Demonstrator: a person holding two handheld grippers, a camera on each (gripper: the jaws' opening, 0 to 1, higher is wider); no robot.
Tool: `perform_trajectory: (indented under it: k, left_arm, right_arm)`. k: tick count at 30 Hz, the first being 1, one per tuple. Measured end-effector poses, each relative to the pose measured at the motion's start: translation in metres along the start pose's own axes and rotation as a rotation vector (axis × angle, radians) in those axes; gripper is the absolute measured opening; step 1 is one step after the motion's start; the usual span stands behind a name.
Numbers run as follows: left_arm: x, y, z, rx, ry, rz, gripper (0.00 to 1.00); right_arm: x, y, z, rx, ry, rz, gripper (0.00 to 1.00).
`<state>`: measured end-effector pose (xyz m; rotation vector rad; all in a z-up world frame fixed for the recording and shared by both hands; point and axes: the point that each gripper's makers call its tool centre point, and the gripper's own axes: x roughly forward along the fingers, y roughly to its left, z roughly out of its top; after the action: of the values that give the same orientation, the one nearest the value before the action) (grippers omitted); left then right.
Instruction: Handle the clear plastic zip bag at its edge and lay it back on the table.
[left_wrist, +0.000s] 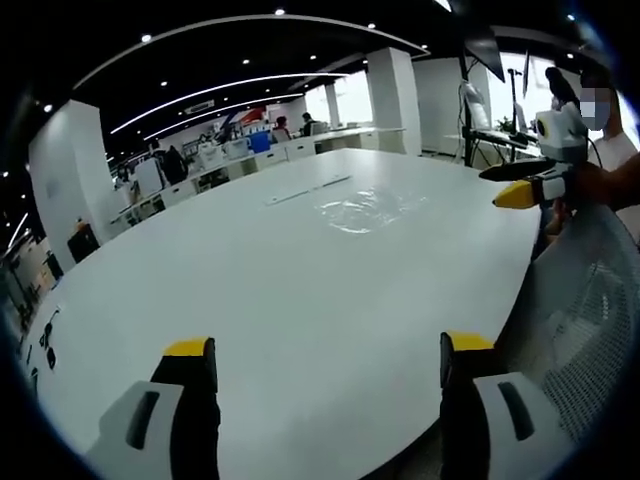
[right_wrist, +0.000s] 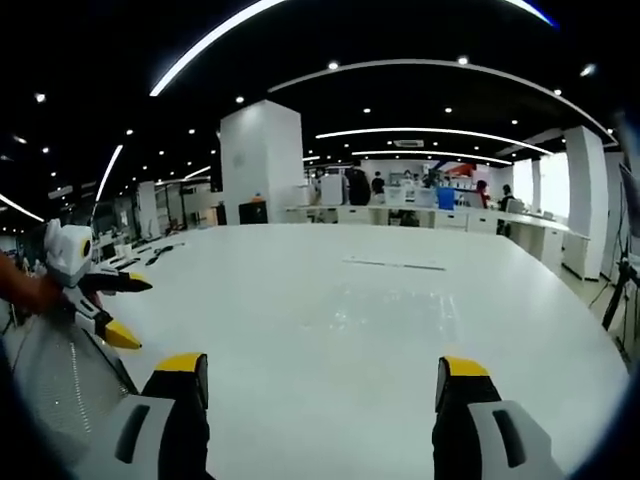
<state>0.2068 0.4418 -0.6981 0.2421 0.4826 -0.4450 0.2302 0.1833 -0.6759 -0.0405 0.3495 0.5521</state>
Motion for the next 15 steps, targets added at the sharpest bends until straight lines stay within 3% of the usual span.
perform_trajectory:
  k: [15]
  left_arm:
    - [-0.004, 0.001, 0.012, -0.034, -0.045, -0.006, 0.9]
  right_arm:
    - [-0.002, -0.006, 0.006, 0.007, -0.015, -0.036, 0.92]
